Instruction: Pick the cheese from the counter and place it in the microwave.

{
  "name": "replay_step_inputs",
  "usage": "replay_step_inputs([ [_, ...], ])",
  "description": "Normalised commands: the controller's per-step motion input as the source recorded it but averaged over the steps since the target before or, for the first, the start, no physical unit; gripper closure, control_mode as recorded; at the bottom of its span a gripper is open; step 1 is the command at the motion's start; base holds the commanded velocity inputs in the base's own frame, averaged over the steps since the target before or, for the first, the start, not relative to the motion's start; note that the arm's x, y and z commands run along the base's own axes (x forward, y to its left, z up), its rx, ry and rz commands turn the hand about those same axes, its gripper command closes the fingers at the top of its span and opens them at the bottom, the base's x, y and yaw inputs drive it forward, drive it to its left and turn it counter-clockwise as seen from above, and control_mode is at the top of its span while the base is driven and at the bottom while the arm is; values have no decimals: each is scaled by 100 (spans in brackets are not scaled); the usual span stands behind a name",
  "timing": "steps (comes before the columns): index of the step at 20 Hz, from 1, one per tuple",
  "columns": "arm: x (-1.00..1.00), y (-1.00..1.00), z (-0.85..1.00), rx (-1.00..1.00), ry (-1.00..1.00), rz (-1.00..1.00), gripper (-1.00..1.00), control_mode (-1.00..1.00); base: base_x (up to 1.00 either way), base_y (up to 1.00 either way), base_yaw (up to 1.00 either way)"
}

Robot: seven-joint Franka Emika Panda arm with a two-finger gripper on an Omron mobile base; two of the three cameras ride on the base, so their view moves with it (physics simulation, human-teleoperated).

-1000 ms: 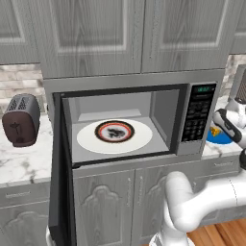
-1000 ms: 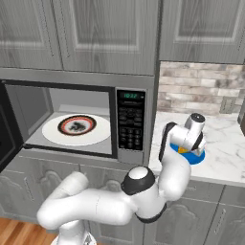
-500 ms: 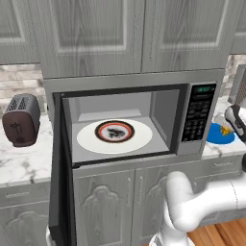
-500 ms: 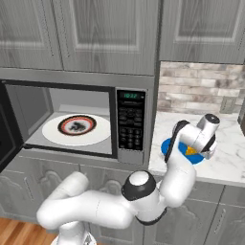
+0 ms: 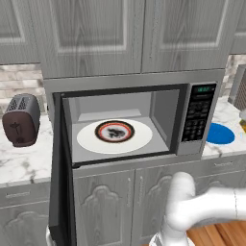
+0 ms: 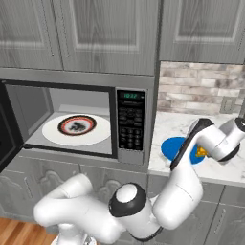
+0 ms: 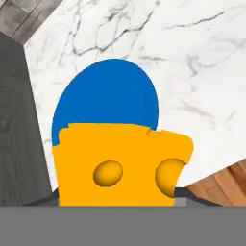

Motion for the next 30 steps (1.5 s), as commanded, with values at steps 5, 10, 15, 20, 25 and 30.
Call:
replay_step_inputs([
  [5, -100, 84, 20, -6, -13, 14, 100, -100, 0, 0, 0],
  [10, -100, 100, 6, -15, -3, 21, 100, -100, 0, 0, 0],
  [15, -93, 100, 15, -15, 0, 15, 100, -100, 0, 0, 0],
  [20, -73, 100, 16, -18, 0, 13, 100, -100, 0, 0, 0],
  [25, -49, 100, 18, -16, 2, 12, 100, -100, 0, 0, 0],
  [30, -34, 100, 7, -13, 0, 11, 100, -100, 0, 0, 0],
])
